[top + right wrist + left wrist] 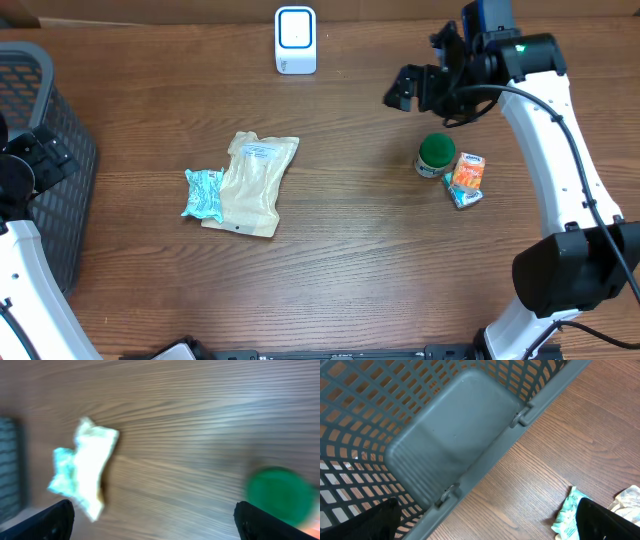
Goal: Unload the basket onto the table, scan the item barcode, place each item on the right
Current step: 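Carry the jar right and set it beside the tissue packs, then move the right gripper left to the clear-and-kraft snack bag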
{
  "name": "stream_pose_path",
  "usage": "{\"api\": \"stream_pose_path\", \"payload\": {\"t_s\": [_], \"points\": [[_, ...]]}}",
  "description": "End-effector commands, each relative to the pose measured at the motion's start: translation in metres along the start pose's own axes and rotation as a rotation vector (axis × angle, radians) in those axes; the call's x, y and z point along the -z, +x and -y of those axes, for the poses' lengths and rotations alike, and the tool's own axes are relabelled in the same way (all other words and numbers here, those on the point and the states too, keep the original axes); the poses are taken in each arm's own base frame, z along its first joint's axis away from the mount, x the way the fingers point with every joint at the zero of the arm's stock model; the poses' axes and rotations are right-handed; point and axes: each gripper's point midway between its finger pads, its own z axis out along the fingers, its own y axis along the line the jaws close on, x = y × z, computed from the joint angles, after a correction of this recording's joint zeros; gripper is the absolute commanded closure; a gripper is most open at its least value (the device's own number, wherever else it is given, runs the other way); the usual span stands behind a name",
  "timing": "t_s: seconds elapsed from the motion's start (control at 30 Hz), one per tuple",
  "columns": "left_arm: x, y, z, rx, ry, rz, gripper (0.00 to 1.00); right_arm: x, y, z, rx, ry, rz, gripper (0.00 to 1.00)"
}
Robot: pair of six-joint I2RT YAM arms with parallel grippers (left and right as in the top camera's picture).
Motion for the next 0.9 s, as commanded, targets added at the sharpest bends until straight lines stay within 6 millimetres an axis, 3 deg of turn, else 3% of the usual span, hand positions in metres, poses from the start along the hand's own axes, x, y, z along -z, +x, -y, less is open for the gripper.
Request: {"api": "stream_pose_path", "payload": {"t_s": [0.0,0.1,0.27,0.4,0.5,0.53,0.73,0.87], "points": [[0.001,-0.003,-0.003,-0.011,-0.013,0.007,0.00,-0.019,0.027,-0.036,0.003,-0.155,-0.094,0.01],[0.001,-0.003,-0.003,-0.011,-0.013,0.007,0.00,-0.058,0.055,-0.049,-0.027,-0.161,-0.164,0.17],[0.001,-0.003,-0.003,-0.011,-0.013,0.007,0.00,-0.113,0.087,-0.076,-0.091,-0.198,-0.188,0.20],[0.001,-0.003,-0.003,-0.011,-0.013,0.007,0.00,-0.146,0.103,-0.095,-0.108,-0.219,-0.146,0.24],[0.001,-0.003,-0.003,-0.011,-0.013,0.007,0.00,-0.164,0.112,-0.104,-0.117,-0.209,-0.099,0.33],[0.001,-0.003,-0.003,-0.011,-0.013,0.007,0.01,-0.174,0.120,-0.116,-0.093,-0.231,-0.073,0.36],[0.001,-0.003,-0.003,-0.011,-0.014,0.007,0.00,-0.201,0.133,-0.130,-0.079,-0.199,-0.023,0.36],[0.001,-0.003,-0.003,-0.011,-0.013,0.007,0.00,-0.225,0.140,-0.124,-0.103,-0.186,-0.046,0.36]]}}
